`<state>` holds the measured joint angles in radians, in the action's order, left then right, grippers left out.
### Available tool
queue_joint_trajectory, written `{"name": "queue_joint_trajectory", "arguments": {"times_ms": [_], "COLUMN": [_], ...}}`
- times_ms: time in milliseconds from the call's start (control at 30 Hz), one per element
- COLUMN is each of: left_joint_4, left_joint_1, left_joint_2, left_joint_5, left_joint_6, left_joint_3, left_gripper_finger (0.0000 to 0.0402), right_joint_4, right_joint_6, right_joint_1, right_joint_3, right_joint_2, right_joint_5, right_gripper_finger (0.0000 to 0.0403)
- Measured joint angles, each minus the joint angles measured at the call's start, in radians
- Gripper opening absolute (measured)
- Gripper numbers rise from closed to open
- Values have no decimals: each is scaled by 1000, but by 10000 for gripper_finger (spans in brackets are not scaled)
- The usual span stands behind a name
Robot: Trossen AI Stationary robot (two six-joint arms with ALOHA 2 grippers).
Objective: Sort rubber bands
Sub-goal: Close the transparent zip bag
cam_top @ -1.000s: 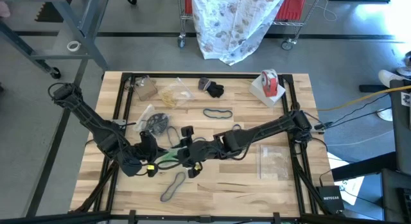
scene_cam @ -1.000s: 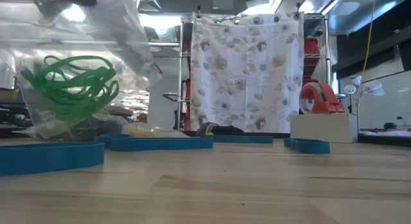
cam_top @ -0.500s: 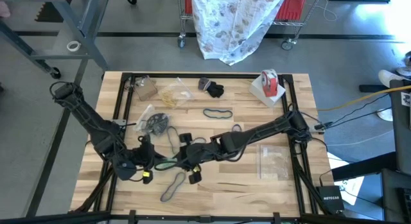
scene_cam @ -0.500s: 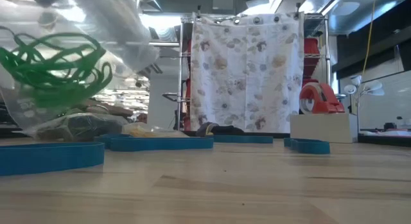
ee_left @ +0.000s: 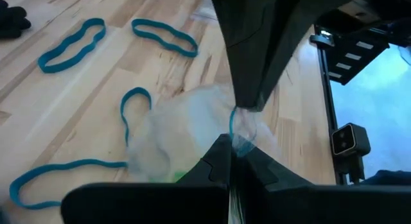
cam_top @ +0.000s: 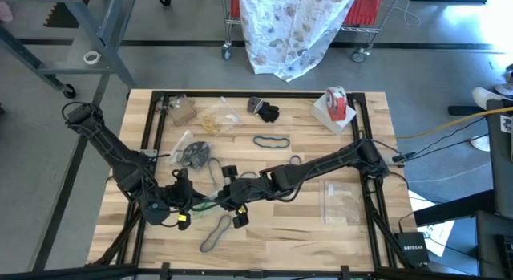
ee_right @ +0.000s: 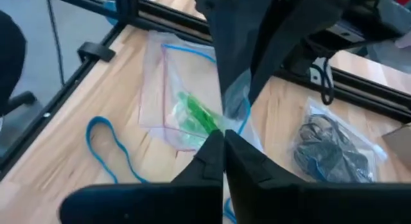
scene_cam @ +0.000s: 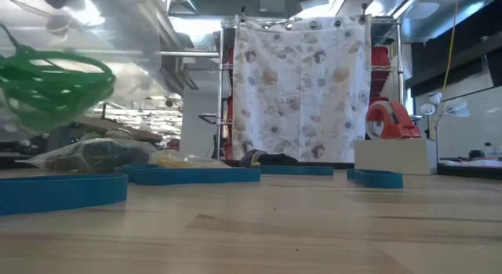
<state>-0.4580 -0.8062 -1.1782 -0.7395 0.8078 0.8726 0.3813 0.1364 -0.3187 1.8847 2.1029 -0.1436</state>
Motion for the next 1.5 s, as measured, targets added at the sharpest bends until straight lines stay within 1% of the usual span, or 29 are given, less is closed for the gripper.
{"name": "queue_joint_trajectory", "arguments": {"times_ms": [167,300,467,567,667,800,867,967,1100,1200,1300,1400,1500], "left_joint_4": [-1,-2,-3,-5,-4,-1,-1,2,18,41,48,51,51], "left_joint_1": [-1,-1,1,1,0,0,0,0,1,2,2,2,2], "left_joint_2": [0,0,0,0,0,0,0,0,0,0,0,0,0], "left_joint_5": [0,0,4,32,50,56,57,57,68,82,83,82,82], "left_joint_6": [-11,-56,-57,-57,-58,-63,-62,-60,-77,-89,-102,-104,-104], "left_joint_3": [0,0,0,0,0,0,0,0,0,0,0,0,0], "left_gripper_finger": [0,0,0,0,0,0,0,0,0,0,0,0,0], "right_joint_4": [-39,-36,24,137,247,421,446,374,211,134,100,123,111], "right_joint_6": [-12,-57,-125,-130,-132,-151,-161,-159,-127,-106,-102,-104,-106], "right_joint_1": [-2,-2,-1,-1,-1,-2,-2,-2,-3,-2,-1,4,5], "right_joint_3": [2,40,82,134,190,230,216,177,138,137,137,135,135], "right_joint_2": [0,-4,-6,-6,-8,-8,-8,6,12,12,25,40,46], "right_joint_5": [-34,-39,-49,-57,-82,-37,3,23,34,33,31,24,23], "right_gripper_finger": [3,2,7,33,75,131,150,162,164,165,163,144,104]}}
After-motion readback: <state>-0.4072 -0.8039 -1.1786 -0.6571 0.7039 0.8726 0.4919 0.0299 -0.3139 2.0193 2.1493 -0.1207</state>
